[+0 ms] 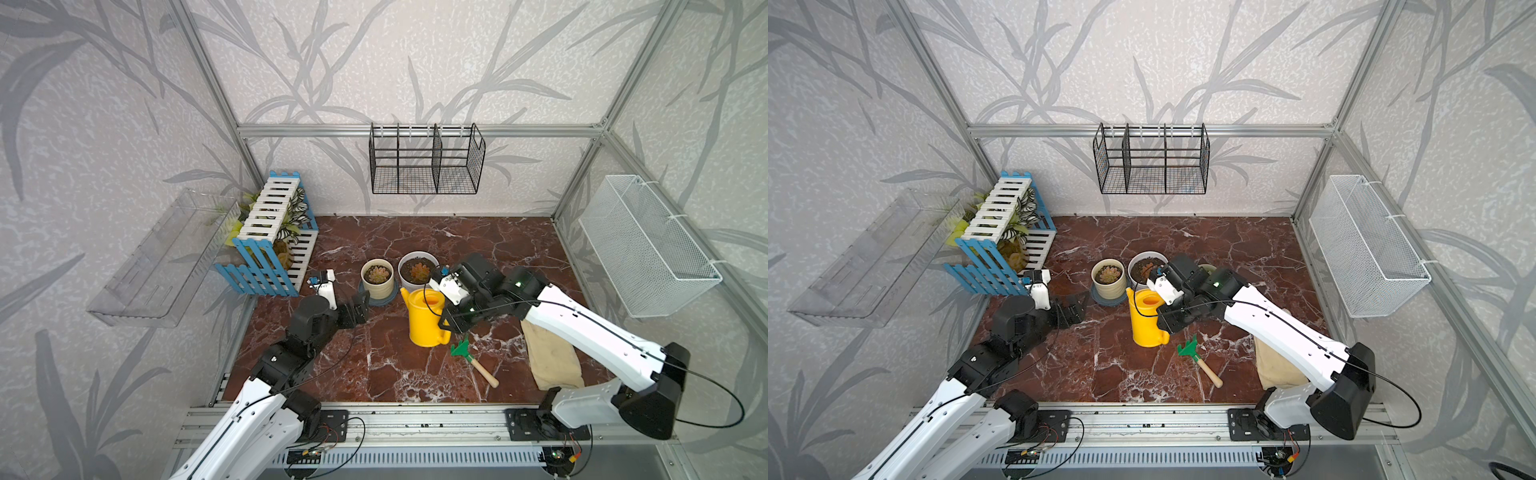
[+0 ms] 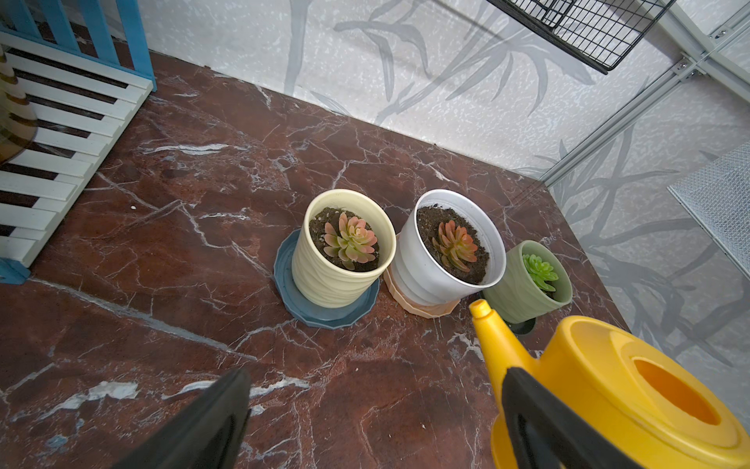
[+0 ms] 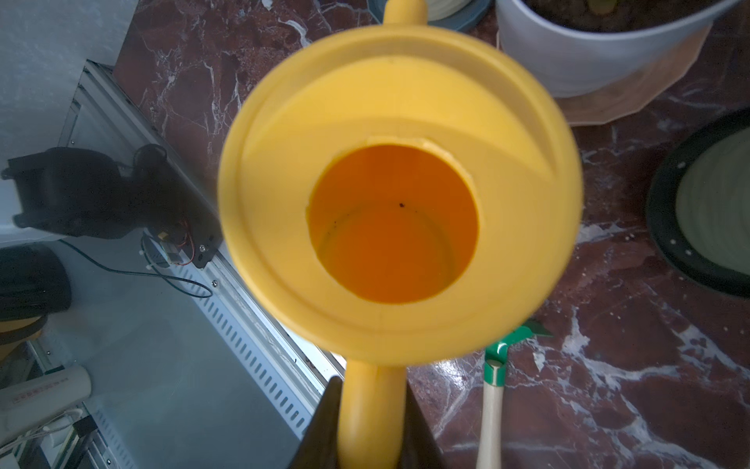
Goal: Water the succulent around the soil edge
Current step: Water the soil of the potted plant with water.
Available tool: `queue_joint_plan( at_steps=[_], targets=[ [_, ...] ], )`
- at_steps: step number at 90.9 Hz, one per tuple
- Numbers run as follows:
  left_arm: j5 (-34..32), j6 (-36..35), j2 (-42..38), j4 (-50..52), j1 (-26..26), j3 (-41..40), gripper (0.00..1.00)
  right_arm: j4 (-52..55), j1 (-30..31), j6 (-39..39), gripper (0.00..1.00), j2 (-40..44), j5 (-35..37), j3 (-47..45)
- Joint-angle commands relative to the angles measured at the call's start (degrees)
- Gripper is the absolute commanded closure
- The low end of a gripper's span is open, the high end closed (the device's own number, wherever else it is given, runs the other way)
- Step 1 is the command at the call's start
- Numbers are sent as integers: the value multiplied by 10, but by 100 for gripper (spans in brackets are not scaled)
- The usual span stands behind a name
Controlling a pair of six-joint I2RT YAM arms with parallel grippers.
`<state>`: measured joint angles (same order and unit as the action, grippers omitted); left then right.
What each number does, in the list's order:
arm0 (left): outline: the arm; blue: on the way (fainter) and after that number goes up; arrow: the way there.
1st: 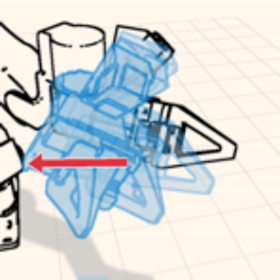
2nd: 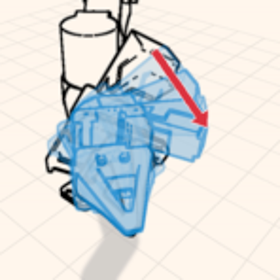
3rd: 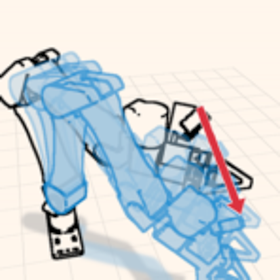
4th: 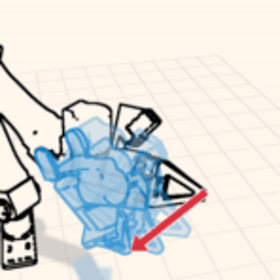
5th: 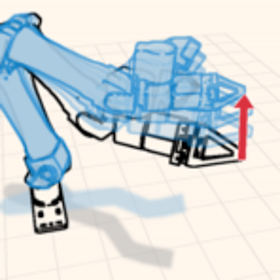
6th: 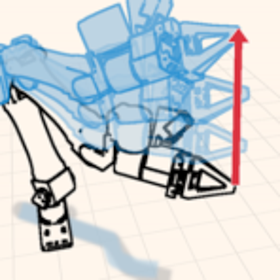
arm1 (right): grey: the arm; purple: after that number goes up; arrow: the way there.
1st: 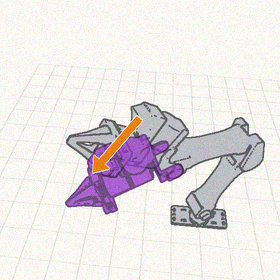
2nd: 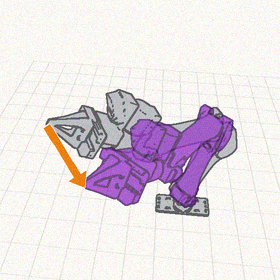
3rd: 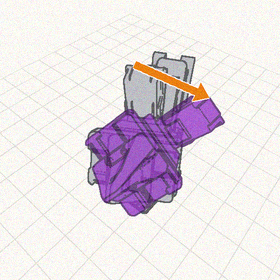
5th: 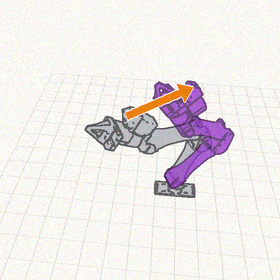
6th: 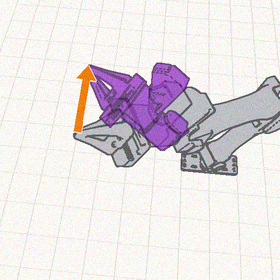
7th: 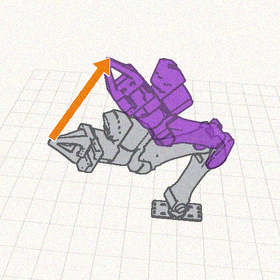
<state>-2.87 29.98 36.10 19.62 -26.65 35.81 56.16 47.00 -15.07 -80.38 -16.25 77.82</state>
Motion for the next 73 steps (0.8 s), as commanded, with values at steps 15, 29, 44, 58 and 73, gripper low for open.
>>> queue_joint_plan(
  at_steps=[15,29,44,58,73],
  targets=[
    [-1,-7,-8,-12,2,-5,0,-31,13,25,100,-78,-25,66],
    [2,-7,-7,-12,3,-5,0,-33,13,7,100,-111,-13,92],
    [2,-7,-8,-12,3,-6,0,-28,13,-13,100,-138,5,115],
    [3,-8,-9,-13,3,-6,0,-23,13,-33,100,-160,23,134],
    [1,-7,-11,-13,3,-6,0,-28,23,-38,100,-169,13,147]
  ],
)
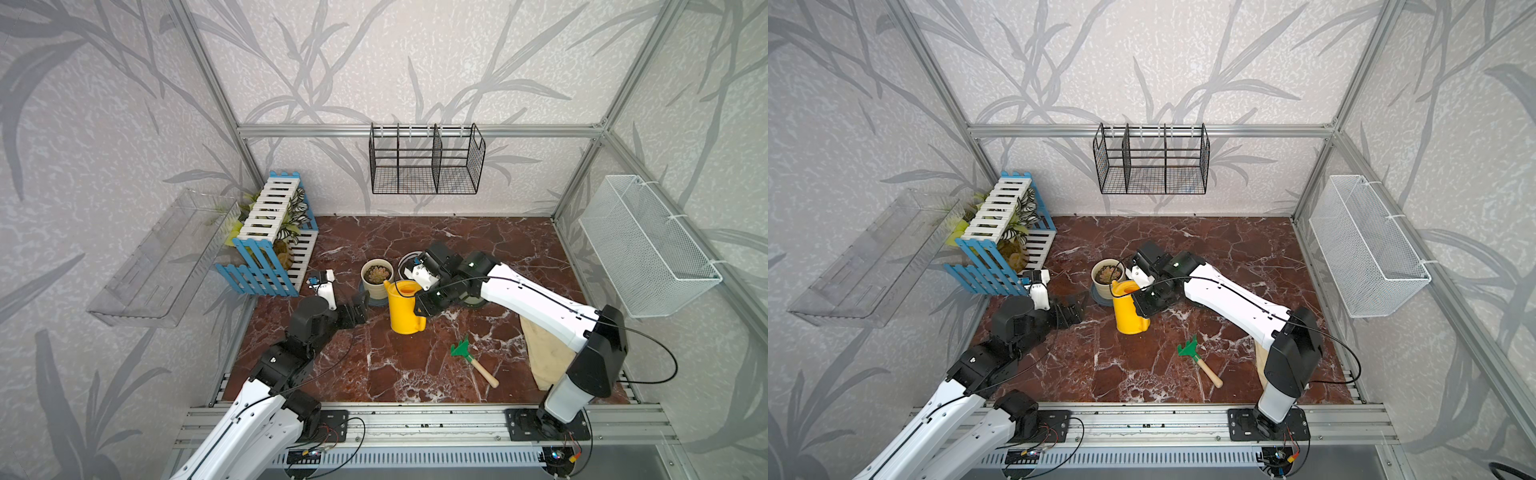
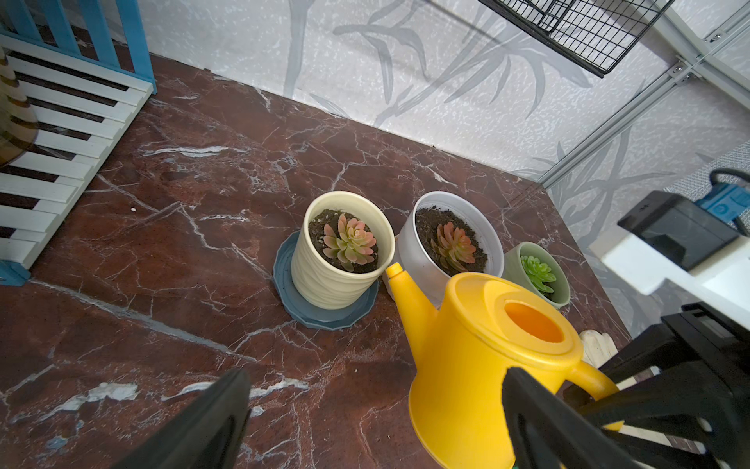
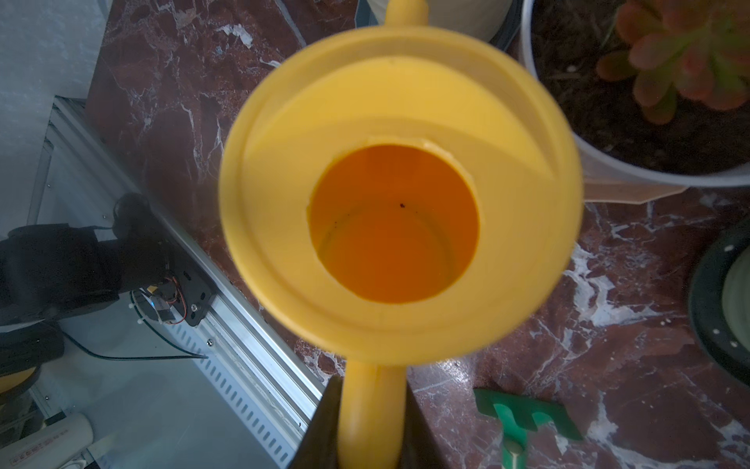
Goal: Water the succulent around the soil edge
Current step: Water the soil of the potted plant with water.
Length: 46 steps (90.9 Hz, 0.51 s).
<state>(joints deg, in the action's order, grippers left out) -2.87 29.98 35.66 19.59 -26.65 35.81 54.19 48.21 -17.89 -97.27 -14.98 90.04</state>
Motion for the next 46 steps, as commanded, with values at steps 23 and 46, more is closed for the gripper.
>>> queue_joint_plan(
  at_steps=[23,46],
  targets=[
    [0,-6,-8,-13,4,-7,0,-25,27,-14,100,-32,-14,47],
    [-1,-6,-9,-12,4,-6,0,-6,26,-23,100,-35,23,50]
  ],
)
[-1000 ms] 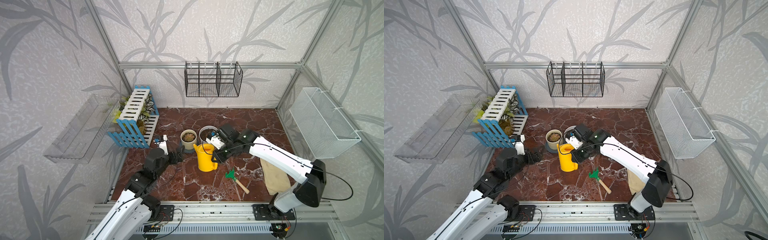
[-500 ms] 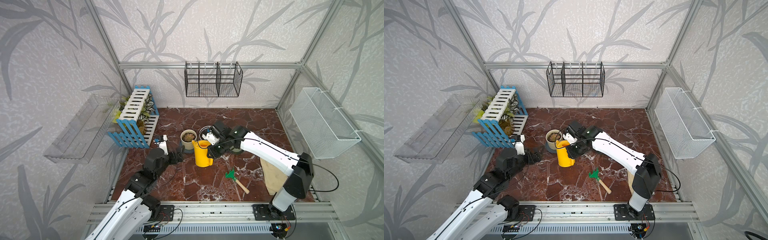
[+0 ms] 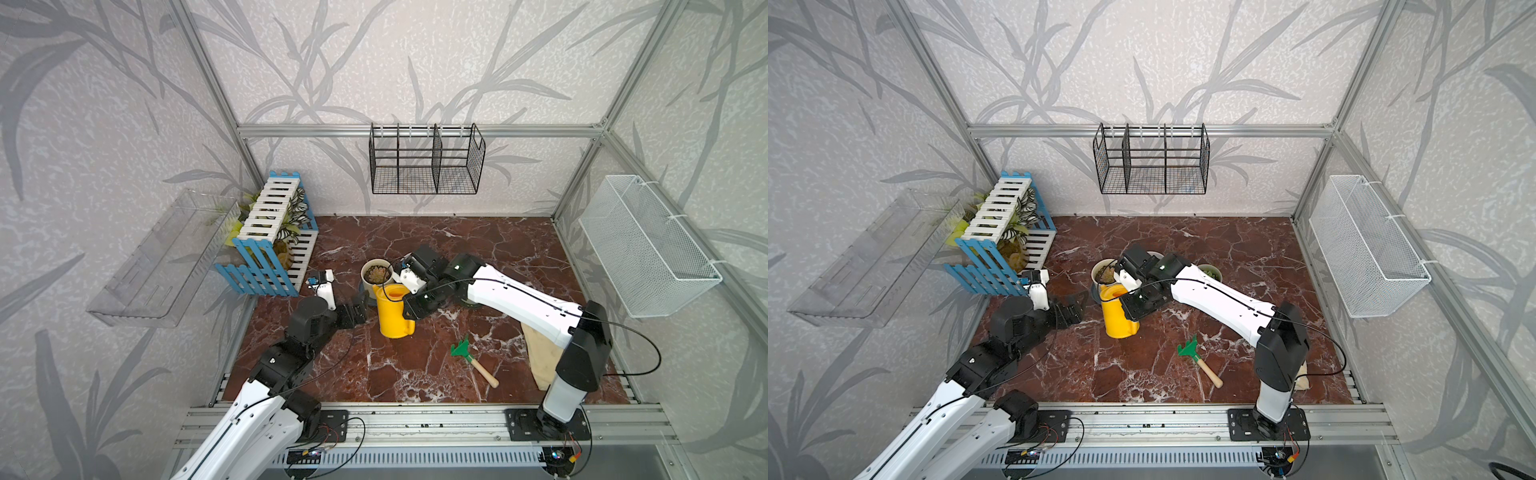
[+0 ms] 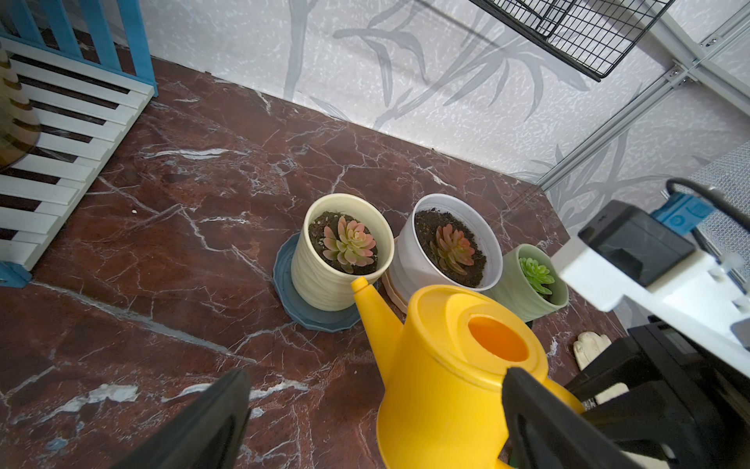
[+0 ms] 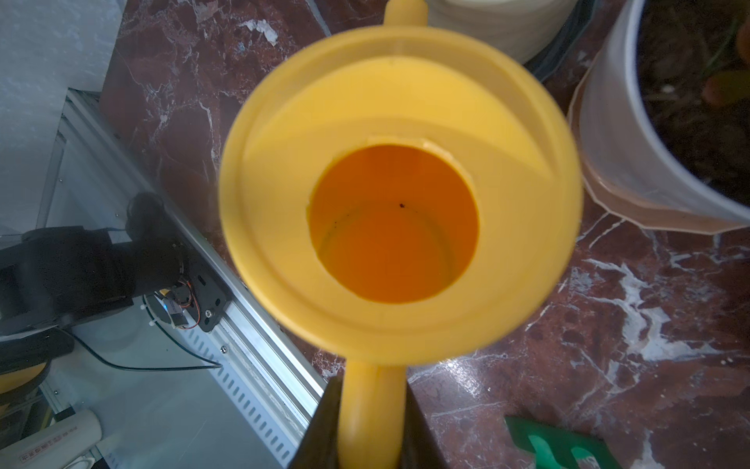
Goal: Water the succulent around the soil edge
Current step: Water the soil of the potted plant with water, then place the watering can at the center of the board.
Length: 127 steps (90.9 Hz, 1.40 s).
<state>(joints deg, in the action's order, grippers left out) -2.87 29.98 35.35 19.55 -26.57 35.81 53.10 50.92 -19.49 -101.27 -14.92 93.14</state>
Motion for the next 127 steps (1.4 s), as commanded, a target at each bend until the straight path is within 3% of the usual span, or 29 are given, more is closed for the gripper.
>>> queue_joint_plan(
  at_steps=[1,42,101,127],
  targets=[
    [-1,-6,-6,-12,3,-6,0,5,-1,-7,100,6,25,18],
    [-1,-7,-6,-12,3,-7,0,-18,-18,-30,100,57,65,-25],
    [-1,-7,0,-13,7,-7,0,-45,4,14,100,17,-34,0],
    [-4,-7,0,-13,8,-7,0,-61,5,33,100,33,-23,-39]
  ],
)
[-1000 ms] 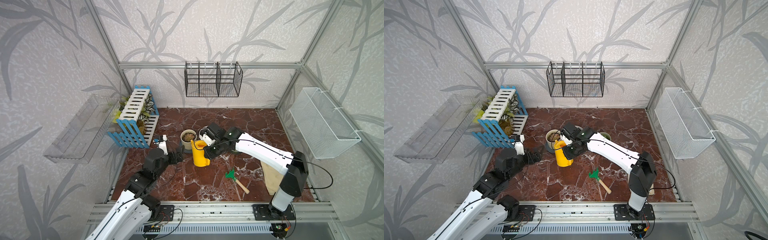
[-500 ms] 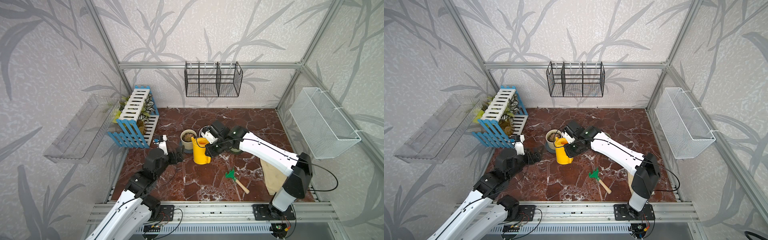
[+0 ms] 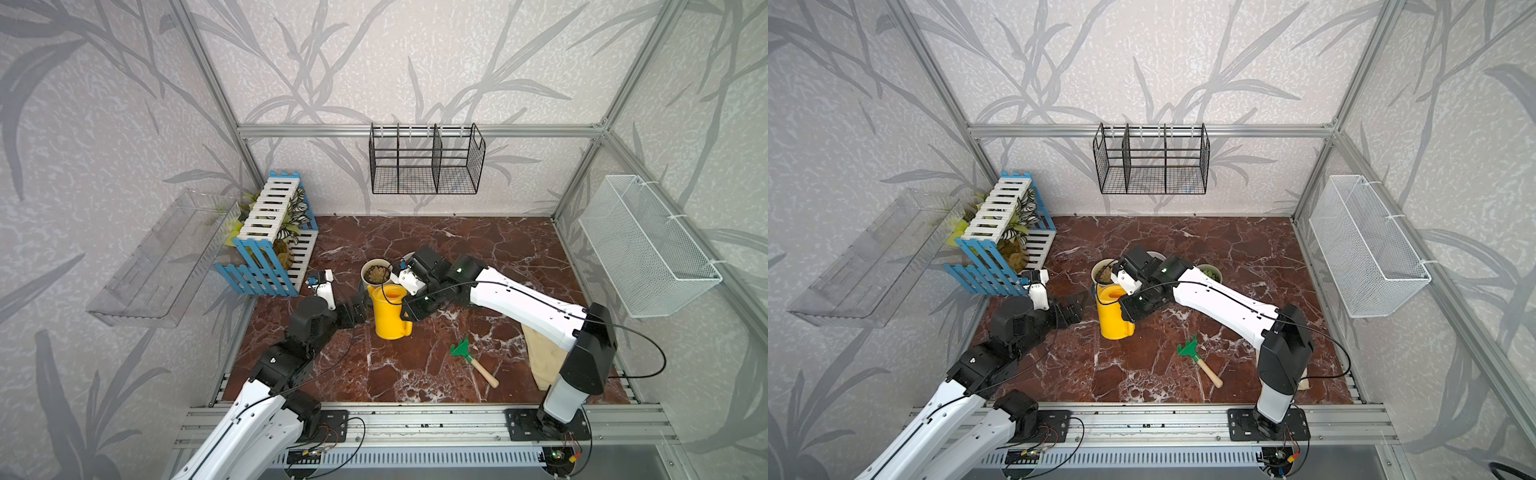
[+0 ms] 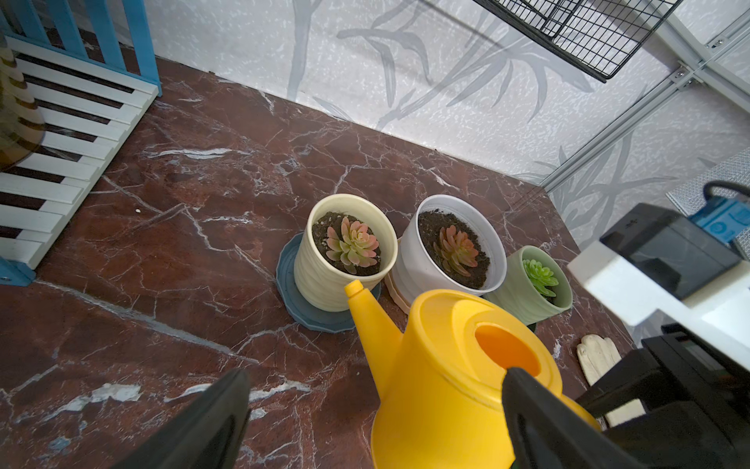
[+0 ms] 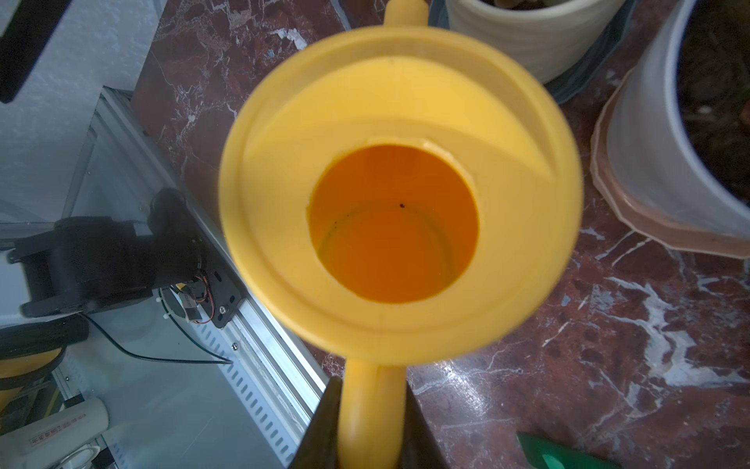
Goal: Water the succulent around the soil edge
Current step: Place the watering can at the center of the board.
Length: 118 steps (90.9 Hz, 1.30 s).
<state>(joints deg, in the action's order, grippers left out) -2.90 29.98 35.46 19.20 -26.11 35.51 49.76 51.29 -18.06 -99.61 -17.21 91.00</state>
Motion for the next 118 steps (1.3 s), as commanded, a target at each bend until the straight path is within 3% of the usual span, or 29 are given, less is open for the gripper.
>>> queue_joint_plan(
  at_steps=[1,22,31,60,70,82,98,102,105,118],
  targets=[
    [-4,-6,-1,-9,4,-4,0,-29,1,20,100,26,2,-23],
    [-4,-3,-4,-14,5,-7,0,-118,3,39,100,134,32,-178],
    [-5,-1,-4,-14,7,-7,0,-144,35,48,100,174,65,-241],
    [17,-2,-4,-32,8,-13,0,-265,52,22,96,249,104,-410],
    [13,1,5,-36,8,-11,0,-285,53,17,85,262,124,-440],
    [7,3,14,-37,8,-9,0,-309,53,8,59,276,143,-472],
    [-24,14,4,-47,8,-1,0,-330,54,-4,38,325,175,-501],
    [-33,20,2,-53,8,5,0,-333,55,-6,12,345,184,-506],
    [-41,24,3,-60,8,9,0,-331,56,-8,1,359,195,-508],
    [-118,3,37,-105,8,24,0,-320,56,-17,1,419,267,-509]
  ],
)
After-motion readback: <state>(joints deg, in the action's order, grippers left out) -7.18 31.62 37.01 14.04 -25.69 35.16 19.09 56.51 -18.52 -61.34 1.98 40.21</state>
